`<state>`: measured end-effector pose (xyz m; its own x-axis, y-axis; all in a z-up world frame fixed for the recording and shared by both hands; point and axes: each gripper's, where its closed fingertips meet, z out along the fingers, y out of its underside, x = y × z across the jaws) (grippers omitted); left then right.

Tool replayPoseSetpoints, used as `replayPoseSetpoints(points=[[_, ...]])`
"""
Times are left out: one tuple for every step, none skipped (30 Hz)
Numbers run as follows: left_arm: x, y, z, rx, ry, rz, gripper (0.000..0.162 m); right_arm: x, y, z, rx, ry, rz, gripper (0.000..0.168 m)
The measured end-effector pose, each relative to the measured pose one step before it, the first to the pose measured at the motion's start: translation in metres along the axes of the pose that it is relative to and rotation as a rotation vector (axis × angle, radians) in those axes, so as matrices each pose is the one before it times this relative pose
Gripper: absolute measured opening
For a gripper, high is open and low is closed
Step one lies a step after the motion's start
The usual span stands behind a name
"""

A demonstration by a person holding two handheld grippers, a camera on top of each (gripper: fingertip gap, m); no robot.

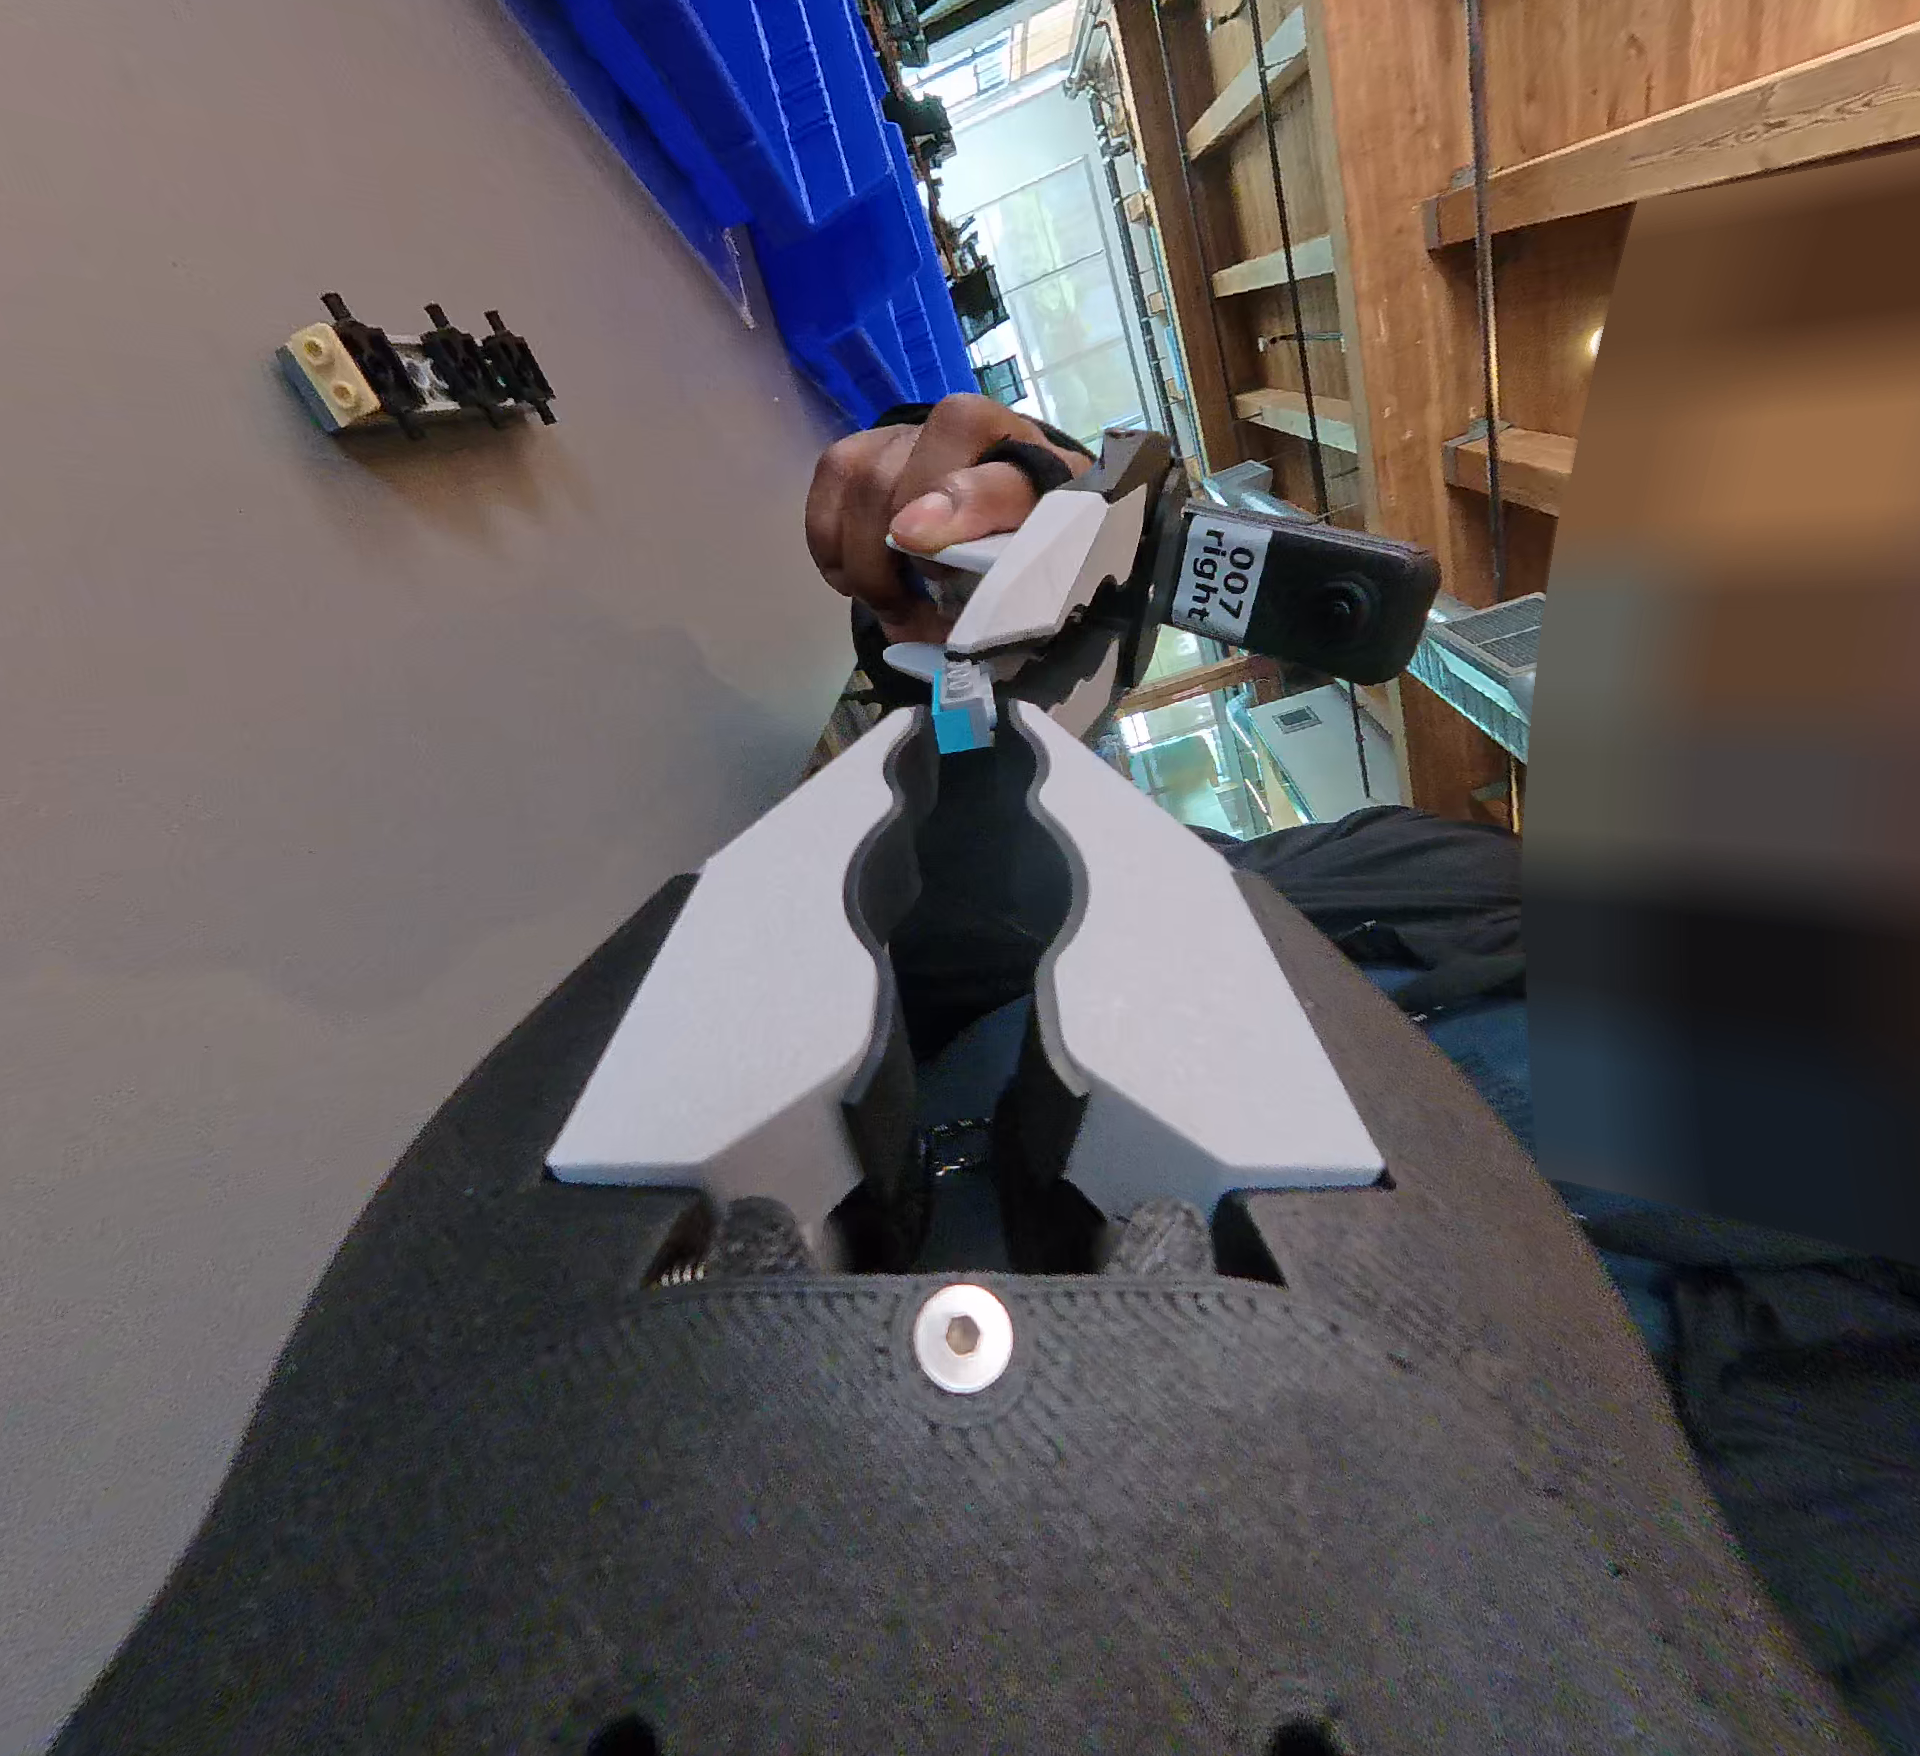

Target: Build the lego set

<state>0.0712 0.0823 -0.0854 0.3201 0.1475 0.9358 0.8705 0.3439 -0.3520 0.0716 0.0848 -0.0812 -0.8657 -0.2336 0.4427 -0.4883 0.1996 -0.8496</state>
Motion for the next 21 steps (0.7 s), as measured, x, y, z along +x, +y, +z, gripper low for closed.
replayPoseSetpoints(points=[[0.00005,0.0006,0.00004,-0.0021,0.0068,-0.0051,0.011,-0.00059,-0.00012,-0.00005,0.0003,-0.0039,-0.0021,0.012],[-0.00045,0.00034,-0.00003,-0.0004,0.004,-0.0054,0.011,-0.00029,0.00038,0.00032,-0.0025,-0.0013,-0.0027,0.012],[-0.001,0.00019,-0.00007,0.0,0.001,-0.0055,0.011,-0.00027,0.00088,0.00047,-0.0054,-0.0012,-0.003,0.012],[-0.00115,0.00063,-0.00005,-0.003,0.0005,-0.0072,0.011,-0.0007,0.00111,0.00058,-0.006,-0.0037,-0.0028,0.012],[-0.00075,0.00098,-0.00004,-0.0059,0.0032,-0.0062,0.012,-0.00097,0.00047,0.00025,-0.0006,-0.0049,-0.0019,0.012],[-0.00057,0.00108,-0.00012,-0.0065,0.0034,-0.0052,0.012,-0.00106,0.0002,0.00033,0.0011,-0.0057,-0.0003,0.012],[-0.00062,0.0011,-0.00009,-0.0064,0.0011,-0.0015,0.012,-0.00098,0.00054,0.00025,-0.0004,-0.0056,-0.0006,0.012],[-0.0004,0.00129,-0.00005,-0.0078,0.0008,0.0023,0.012,-0.00118,0.0002,0.00026,0.0015,-0.0073,-0.001,0.012],[0.00013,0.00114,-0.00006,-0.0068,0.0043,0.0002,0.012,-0.00075,-0.00043,-0.00002,0.0053,-0.0057,0.0009,0.012],[0.00058,0.001,0.00009,-0.0069,0.0071,-0.0013,0.012,-0.0008,-0.00073,-0.00025,0.0074,-0.007,0.0015,0.012],[0.00045,0.00103,-0.00003,-0.0062,0.0062,0.0007,0.012,-0.00065,-0.00076,-0.00014,0.0067,-0.0068,0.0009,0.012],[0.00026,0.00068,-0.00008,-0.0038,0.0045,0.0015,0.012,-0.00032,-0.00044,-0.00007,0.0044,-0.0044,0.0,0.012],[0.00014,0.0,-0.00017,-0.0006,0.0044,-0.0011,0.012,-0.00008,-0.00027,0.00017,0.0033,-0.0024,0.0011,0.012],[-0.00005,-0.00023,-0.0003,0.0022,0.0052,-0.0036,0.012,0.00032,-0.00004,0.0004,0.0015,-0.0004,0.0023,0.012],[-0.00019,-0.00003,-0.00038,0.0012,0.0054,-0.0037,0.012,-0.00009,-0.00003,0.00044,0.001,-0.0022,0.0003,0.012],[-0.00051,0.00011,-0.00033,0.0006,0.004,-0.0032,0.012,-0.00035,0.00028,0.0005,-0.0008,-0.0026,0.0,0.012],[-0.00069,0.00033,-0.00033,-0.0001,0.0025,-0.0031,0.012,-0.00047,0.00052,0.0007,-0.0027,-0.0034,-0.0003,0.012],[-0.00099,0.00061,-0.00037,-0.0022,0.0006,-0.0013,0.012,-0.00081,0.00065,0.00068,-0.003,-0.0043,-0.0012,0.012],[-0.00144,0.00068,-0.00035,-0.0034,-0.004,0.0017,0.011,-0.001,0.00137,0.00086,-0.0062,-0.0049,-0.0008,0.012],[-0.00186,0.00015,-0.00037,0.0002,-0.0094,0.0088,0.011,-0.00019,0.00189,0.00092,-0.009,0.0008,-0.0012,0.012],[-0.00138,-0.00056,-0.00013,0.0044,-0.0095,0.0147,0.011,0.00036,0.0025,0.00109,-0.0114,0.0045,0.0,0.012]])
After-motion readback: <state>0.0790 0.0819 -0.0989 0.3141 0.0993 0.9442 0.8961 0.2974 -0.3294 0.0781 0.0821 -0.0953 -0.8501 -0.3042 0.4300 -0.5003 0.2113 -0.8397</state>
